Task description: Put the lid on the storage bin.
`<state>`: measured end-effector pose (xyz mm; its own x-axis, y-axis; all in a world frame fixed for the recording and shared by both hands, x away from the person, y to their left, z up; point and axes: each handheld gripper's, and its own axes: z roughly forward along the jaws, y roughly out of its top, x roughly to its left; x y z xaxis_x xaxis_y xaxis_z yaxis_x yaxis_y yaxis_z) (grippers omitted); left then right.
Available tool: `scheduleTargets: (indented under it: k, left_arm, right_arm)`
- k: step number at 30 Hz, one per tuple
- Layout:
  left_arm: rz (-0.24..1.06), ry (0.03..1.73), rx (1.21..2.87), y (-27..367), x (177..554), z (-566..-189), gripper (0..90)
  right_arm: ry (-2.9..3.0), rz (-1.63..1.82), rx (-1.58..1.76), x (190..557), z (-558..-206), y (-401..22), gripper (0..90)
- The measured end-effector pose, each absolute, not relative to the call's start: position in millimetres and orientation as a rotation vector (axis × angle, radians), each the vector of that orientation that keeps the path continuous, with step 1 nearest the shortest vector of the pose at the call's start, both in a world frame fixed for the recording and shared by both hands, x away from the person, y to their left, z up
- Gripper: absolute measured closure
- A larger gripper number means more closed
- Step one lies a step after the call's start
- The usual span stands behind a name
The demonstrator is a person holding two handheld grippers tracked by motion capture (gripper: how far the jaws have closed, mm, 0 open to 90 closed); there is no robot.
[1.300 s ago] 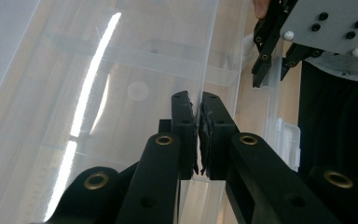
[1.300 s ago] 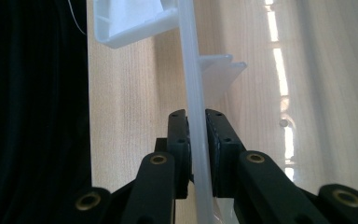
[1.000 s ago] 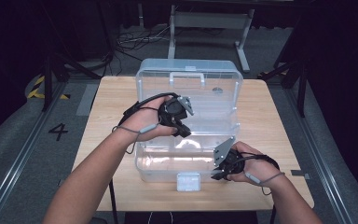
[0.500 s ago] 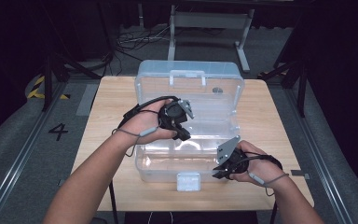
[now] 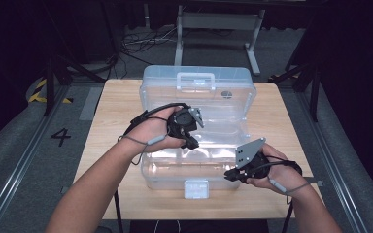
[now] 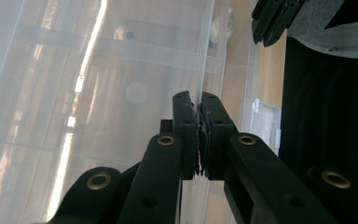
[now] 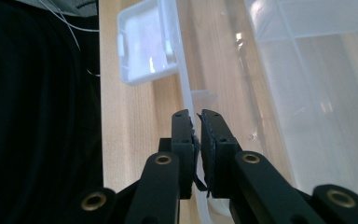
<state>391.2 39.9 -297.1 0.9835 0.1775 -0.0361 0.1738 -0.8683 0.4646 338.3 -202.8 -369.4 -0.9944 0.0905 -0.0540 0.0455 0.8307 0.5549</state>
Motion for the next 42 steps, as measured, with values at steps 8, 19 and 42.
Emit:
scheduleTargets:
  k: [8, 19, 42]
  left_arm:
    - [-0.014, 0.242, 2.642, 40.7, 389.3, -300.3, 86.6]
    - [-0.019, 0.229, 2.665, 38.5, 385.0, -303.0, 86.9]
    - [0.093, 0.288, 2.689, 36.9, 365.0, -308.4, 85.9]
  right_arm:
    - [2.894, 0.935, 0.078, 332.3, -361.1, -202.5, 89.5]
    - [2.822, 1.100, 0.151, 325.1, -344.1, -210.3, 90.0]
    - [2.343, 1.514, 0.714, 343.8, -322.7, -268.7, 90.0]
